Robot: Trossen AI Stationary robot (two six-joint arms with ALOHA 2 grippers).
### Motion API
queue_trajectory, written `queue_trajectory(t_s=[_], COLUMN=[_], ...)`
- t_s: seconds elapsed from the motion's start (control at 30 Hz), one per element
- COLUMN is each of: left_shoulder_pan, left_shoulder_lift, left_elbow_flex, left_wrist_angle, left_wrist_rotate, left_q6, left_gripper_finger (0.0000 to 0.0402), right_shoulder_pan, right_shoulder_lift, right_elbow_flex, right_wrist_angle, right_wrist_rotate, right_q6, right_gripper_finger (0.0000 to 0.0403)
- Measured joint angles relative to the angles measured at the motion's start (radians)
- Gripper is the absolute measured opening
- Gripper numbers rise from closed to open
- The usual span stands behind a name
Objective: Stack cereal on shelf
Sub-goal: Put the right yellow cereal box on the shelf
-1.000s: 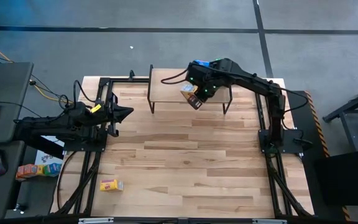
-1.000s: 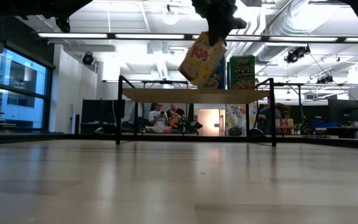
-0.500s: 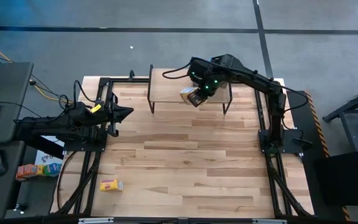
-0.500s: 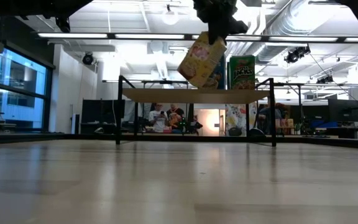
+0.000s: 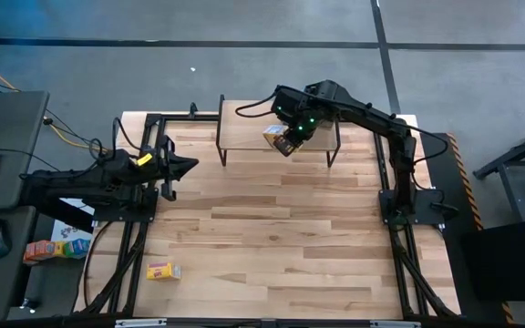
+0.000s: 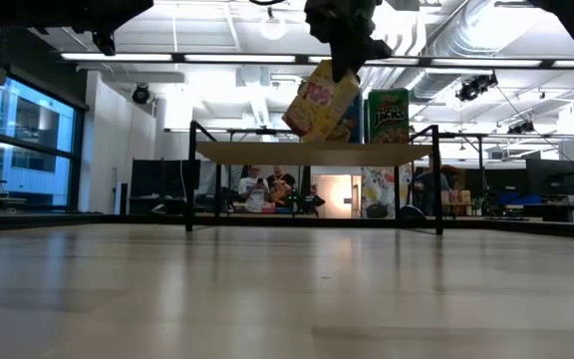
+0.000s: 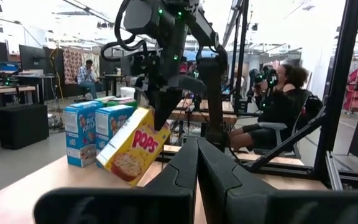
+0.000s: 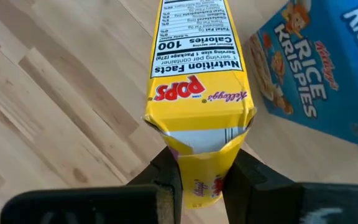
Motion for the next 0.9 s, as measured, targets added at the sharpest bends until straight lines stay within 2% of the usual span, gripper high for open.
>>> queue_trajectory(t_s=[0.23,0.47,0.63,0.73,0.9], left_shoulder_pan=[0.0,0.0,0.0,0.0,0.0], left_shoulder_lift=[0.029,0.039,0.04,0.04,0.04], left_elbow_flex=[0.0,0.0,0.0,0.0,0.0], left_wrist_angle=[0.025,0.034,0.034,0.035,0.035], left_wrist_rotate=[0.0,0.0,0.0,0.0,0.0], left_q6=[0.001,0.0,0.0,0.0,0.0], left_gripper_finger=[0.0,0.0,0.0,0.0,0.0], right_shoulder_pan=[0.0,0.0,0.0,0.0,0.0], right_shoulder_lift=[0.001,0.007,0.007,0.007,0.007], right_elbow_flex=[0.0,-0.003,-0.003,-0.003,-0.003], right_wrist_angle=[-0.003,0.049,0.162,0.239,0.319], right_wrist_rotate=[0.004,0.082,0.114,0.109,0.098], right_q6=[-0.061,-0.109,-0.165,-0.201,-0.237], right_gripper_finger=[0.0063,0.013,0.0181,0.0196,0.0199])
